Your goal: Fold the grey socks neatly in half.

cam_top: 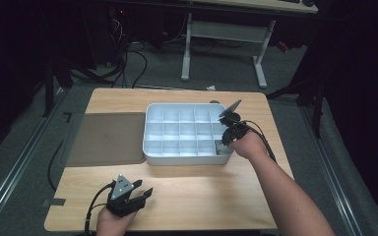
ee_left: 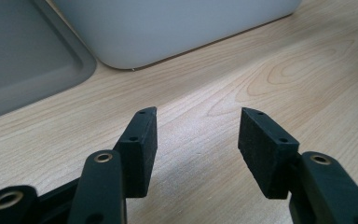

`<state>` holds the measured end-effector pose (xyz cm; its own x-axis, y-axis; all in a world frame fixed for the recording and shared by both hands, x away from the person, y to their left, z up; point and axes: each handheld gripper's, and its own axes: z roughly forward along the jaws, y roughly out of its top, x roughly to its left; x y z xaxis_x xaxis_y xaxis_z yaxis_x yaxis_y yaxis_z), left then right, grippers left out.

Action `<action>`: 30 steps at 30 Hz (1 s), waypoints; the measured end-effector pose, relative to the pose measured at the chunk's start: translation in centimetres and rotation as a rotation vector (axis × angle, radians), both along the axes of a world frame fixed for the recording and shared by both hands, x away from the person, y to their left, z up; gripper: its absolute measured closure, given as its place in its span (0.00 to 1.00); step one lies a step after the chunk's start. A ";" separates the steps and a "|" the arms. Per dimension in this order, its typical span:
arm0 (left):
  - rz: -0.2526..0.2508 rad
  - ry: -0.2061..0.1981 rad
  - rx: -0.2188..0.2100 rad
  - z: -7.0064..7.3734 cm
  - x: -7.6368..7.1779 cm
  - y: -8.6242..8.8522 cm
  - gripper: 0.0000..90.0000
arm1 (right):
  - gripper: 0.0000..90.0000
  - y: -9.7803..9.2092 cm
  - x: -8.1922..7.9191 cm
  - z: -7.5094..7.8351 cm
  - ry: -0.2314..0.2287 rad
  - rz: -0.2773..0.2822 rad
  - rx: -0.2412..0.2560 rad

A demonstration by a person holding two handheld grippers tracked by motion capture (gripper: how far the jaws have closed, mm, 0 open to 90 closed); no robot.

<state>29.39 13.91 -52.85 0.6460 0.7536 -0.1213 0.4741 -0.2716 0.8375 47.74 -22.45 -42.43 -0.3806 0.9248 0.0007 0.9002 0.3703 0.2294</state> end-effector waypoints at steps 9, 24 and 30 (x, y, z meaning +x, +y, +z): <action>-0.006 0.005 0.000 -0.1 0.1 -0.1 0.53 | 0.87 -0.5 -1.4 0.4 -0.045 -0.001 0.028; 0.001 0.008 -0.004 -0.1 0.2 0.0 0.53 | 0.78 -2.5 -6.2 1.3 -0.206 0.009 0.154; -0.004 0.012 -0.007 -0.1 0.3 0.0 0.53 | 0.76 -3.0 -8.2 1.4 -0.295 0.026 0.194</action>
